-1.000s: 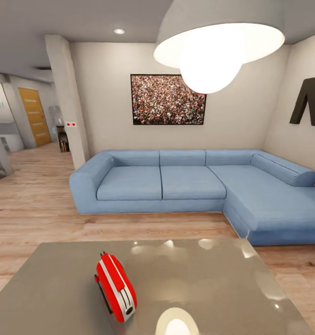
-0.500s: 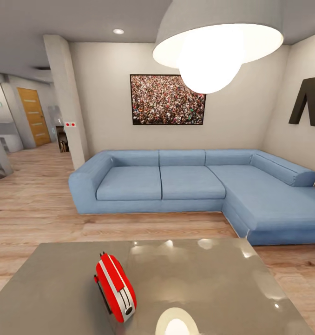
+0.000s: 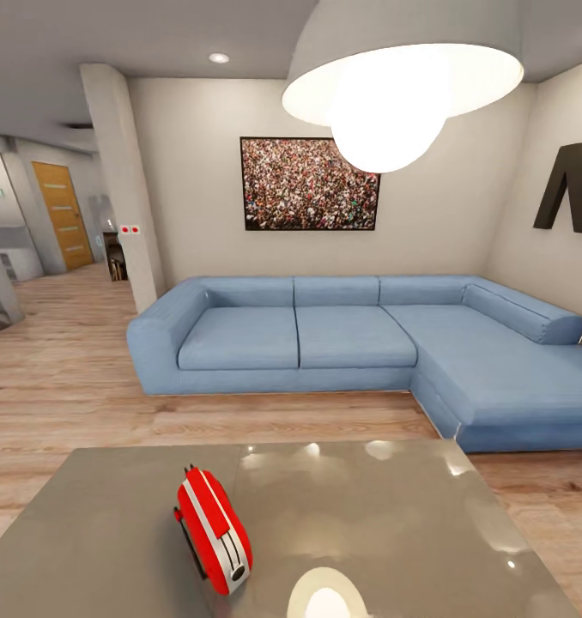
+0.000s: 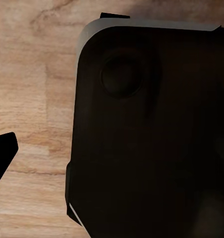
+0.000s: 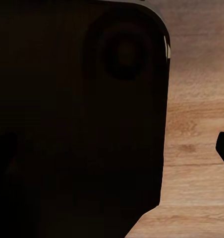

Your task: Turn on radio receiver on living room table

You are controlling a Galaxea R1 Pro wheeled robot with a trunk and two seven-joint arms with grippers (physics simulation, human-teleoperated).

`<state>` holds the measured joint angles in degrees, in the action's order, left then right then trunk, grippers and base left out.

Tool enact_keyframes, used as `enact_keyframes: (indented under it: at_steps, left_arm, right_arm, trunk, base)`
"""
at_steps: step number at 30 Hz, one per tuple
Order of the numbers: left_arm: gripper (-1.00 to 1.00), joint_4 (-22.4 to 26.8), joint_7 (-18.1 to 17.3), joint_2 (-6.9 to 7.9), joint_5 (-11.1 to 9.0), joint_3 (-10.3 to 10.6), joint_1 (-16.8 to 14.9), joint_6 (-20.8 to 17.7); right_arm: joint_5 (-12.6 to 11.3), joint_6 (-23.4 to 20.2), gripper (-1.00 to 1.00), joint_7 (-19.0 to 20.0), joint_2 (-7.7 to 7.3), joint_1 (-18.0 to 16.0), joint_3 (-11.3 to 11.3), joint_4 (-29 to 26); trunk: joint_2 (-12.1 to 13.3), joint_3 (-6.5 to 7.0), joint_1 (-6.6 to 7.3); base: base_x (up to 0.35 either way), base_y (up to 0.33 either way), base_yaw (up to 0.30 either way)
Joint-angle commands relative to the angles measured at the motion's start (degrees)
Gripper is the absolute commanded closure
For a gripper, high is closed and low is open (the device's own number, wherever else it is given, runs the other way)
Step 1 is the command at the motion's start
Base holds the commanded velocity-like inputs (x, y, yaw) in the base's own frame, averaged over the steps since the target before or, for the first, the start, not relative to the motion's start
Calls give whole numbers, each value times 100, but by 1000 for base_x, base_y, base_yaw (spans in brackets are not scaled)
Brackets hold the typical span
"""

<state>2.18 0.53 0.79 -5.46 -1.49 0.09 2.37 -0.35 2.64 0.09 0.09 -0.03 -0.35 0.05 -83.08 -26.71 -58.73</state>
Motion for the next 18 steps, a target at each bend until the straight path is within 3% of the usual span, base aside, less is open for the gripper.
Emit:
enact_keyframes:
  at_steps: [1, 11, 18]
  left_arm:
    - [-100, -4, 0, 0, -5, 0, 0, 0]
    - [-100, 0, 0, 0, -7, 0, 0, 0]
    - [-100, 0, 0, 0, -5, 0, 0, 0]
  right_arm:
    - [6, 0, -100, 0, 0, 3, 0, 0]
    - [9, 0, -100, 0, 0, 3, 3, -2]
    - [9, 0, -100, 0, 0, 2, 6, -1]
  trunk:
    - [0, 0, 0]
    - [0, 0, 0]
    - [0, 0, 0]
  base:
    - [0, 268, 0]
    - [0, 284, 0]
    - [0, 49, 0]
